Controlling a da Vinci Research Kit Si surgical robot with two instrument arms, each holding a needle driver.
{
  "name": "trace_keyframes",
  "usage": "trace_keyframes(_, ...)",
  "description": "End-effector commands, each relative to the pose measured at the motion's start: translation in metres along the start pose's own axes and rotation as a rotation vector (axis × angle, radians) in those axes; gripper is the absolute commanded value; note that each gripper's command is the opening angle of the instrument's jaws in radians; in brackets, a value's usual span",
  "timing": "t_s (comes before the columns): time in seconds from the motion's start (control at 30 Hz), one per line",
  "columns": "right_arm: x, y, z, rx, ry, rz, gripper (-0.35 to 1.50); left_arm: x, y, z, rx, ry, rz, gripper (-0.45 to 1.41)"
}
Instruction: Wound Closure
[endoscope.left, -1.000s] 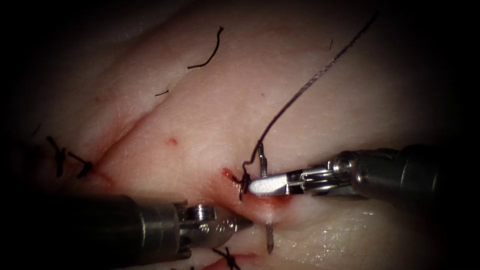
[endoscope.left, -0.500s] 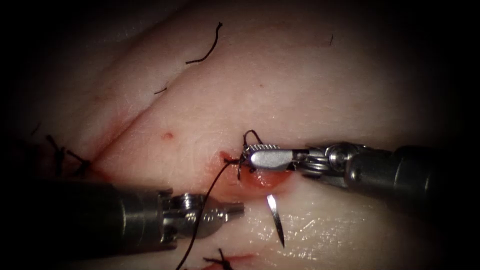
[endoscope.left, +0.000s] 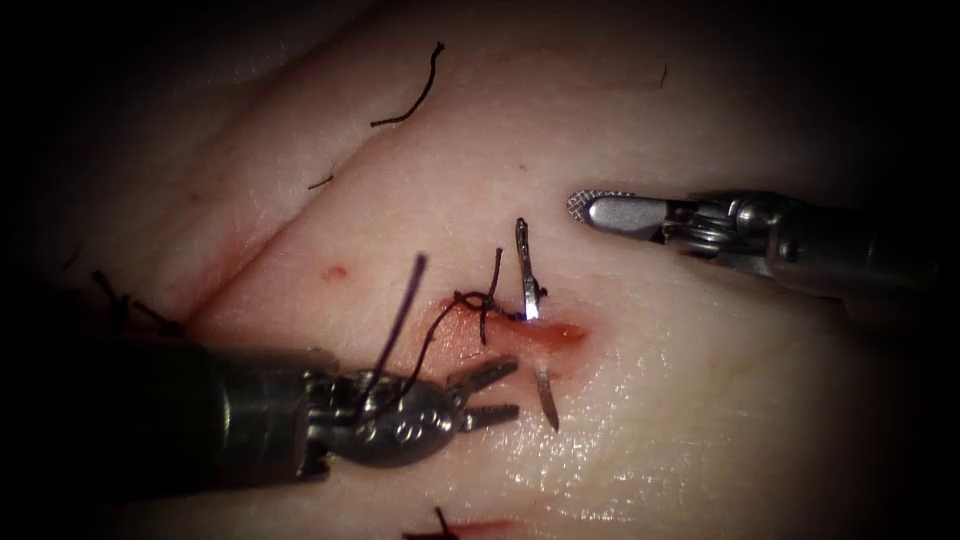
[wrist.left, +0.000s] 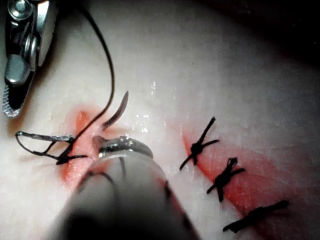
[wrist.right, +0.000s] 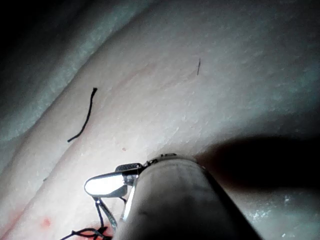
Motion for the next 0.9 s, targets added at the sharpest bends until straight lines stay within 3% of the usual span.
trace_keyframes(0.03, 0.0004, 0.0007, 0.0007, 0.0, -0.004, -0.004, 1.28, 0.0003, 0.0003, 0.0008, -0.005, 0.006, 0.011, 0.34)
trace_keyframes(0.33, 0.0006, 0.003, 0.0, -0.012, -0.001, -0.013, 1.26, 0.0029, 0.0003, 0.0011, 0.013, 0.062, 0.078, 0.47)
trace_keyframes(0.6, -0.0003, 0.0036, -0.0001, -0.014, -0.005, -0.008, 1.25, 0.0024, 0.0001, 0.0027, 0.021, 0.061, 0.091, 0.46)
trace_keyframes(0.7, -0.0004, 0.0034, 0.0, -0.013, -0.006, -0.006, 1.21, 0.0016, 0.0002, 0.0032, 0.02, 0.067, 0.1, 0.24)
trace_keyframes(0.73, -0.0004, 0.0033, 0.0, -0.012, -0.006, -0.006, 1.2, 0.0014, 0.0003, 0.0032, 0.018, 0.07, 0.108, 0.09)
trace_keyframes(0.8, -0.0004, 0.0033, -0.0001, -0.012, -0.006, -0.005, 1.16, 0.0011, 0.0003, 0.0031, 0.013, 0.081, 0.094, -0.42)
trace_keyframes(0.9, -0.0004, 0.0033, -0.0002, -0.012, -0.007, -0.004, 1.11, 0.001, 0.0003, 0.0028, -0.011, 0.157, 0.072, -0.45)
